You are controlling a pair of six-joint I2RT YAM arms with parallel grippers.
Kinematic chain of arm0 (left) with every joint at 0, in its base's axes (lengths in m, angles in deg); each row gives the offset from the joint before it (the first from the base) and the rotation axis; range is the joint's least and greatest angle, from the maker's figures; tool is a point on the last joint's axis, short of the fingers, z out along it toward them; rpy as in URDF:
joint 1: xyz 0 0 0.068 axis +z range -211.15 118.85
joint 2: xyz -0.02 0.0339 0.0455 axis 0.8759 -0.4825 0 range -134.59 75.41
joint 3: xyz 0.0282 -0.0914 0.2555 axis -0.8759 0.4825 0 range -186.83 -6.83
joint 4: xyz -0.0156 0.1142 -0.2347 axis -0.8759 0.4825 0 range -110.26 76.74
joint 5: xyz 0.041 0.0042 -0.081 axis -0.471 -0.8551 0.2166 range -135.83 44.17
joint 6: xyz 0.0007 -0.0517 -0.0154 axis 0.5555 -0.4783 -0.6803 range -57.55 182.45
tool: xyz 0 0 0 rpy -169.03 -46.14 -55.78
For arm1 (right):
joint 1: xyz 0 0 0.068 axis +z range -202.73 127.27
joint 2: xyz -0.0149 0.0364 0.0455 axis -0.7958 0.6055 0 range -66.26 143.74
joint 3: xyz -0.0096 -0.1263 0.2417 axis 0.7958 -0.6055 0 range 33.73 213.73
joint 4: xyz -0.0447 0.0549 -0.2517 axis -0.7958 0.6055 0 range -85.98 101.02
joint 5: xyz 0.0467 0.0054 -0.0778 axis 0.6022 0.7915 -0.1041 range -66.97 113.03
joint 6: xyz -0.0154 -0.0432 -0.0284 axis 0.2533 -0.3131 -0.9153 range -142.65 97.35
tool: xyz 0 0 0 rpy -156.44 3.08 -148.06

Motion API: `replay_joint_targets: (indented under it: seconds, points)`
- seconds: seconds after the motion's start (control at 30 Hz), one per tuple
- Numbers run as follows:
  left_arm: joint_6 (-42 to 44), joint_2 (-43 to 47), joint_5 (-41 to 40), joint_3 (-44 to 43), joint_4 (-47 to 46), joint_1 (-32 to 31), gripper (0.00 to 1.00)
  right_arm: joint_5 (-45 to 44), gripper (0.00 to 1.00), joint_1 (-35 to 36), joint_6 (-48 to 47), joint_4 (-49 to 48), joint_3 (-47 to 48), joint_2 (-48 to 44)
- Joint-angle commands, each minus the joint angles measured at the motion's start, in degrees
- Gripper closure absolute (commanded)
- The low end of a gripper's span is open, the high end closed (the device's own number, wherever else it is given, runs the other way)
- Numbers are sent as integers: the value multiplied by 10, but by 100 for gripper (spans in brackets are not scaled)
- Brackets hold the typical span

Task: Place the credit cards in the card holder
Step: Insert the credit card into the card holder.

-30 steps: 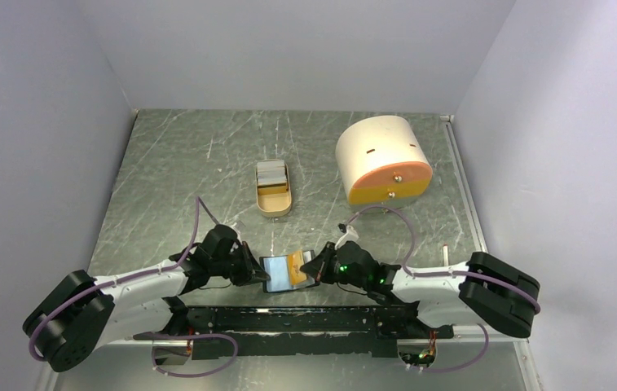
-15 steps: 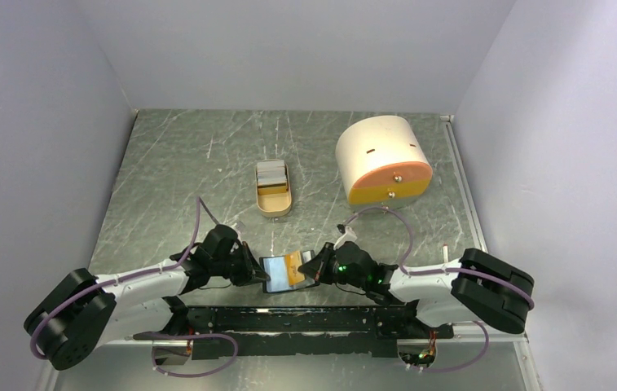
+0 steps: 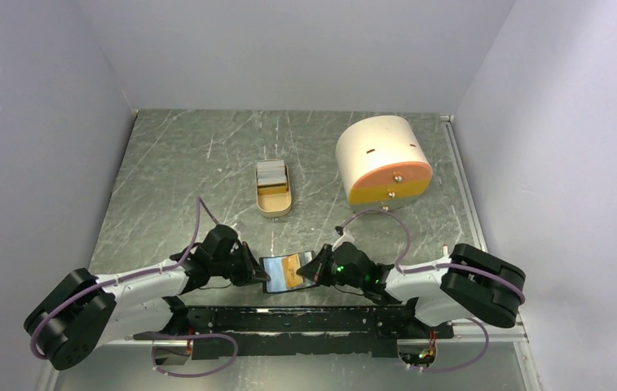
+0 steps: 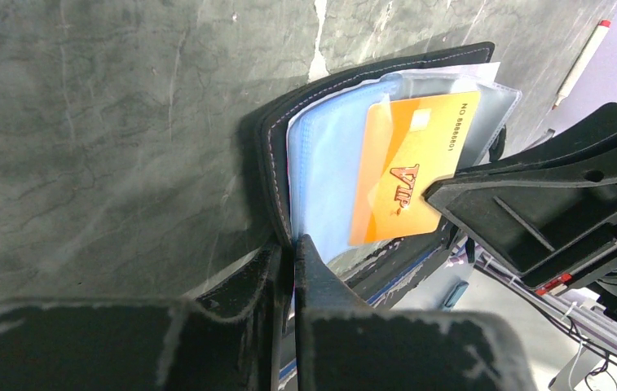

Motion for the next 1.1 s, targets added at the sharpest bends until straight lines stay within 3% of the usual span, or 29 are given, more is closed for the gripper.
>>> replay_joint_targets:
  seconds: [0.0, 0.07, 0.2, 0.33, 0.47, 0.7, 0.83, 1.07]
  points:
    - [4, 4, 3, -2, -1, -3, 90, 16, 100, -3, 12, -11, -8, 19]
    - [4, 5, 4, -2, -2, -3, 89, 21, 99, -3, 14, -17, -9, 24]
    - [2, 6, 8, -4, -3, -4, 87, 22, 84, -2, 6, 0, 2, 30]
    - [0, 9, 7, -5, 1, -4, 85, 3, 69, -2, -37, 127, 51, 17]
    - [0, 10, 10, -4, -3, -4, 83, -14, 60, -3, -58, 180, 65, 9]
    - [0, 14, 20, -7, -16, -7, 81, -5, 60, -1, -72, 187, 81, 21]
    - [-4, 16, 31, -3, -37, -8, 79, 19, 68, 7, -77, 133, 87, 38]
    - [-5, 19, 37, 1, -59, -11, 77, 55, 69, 7, -90, 85, 97, 70]
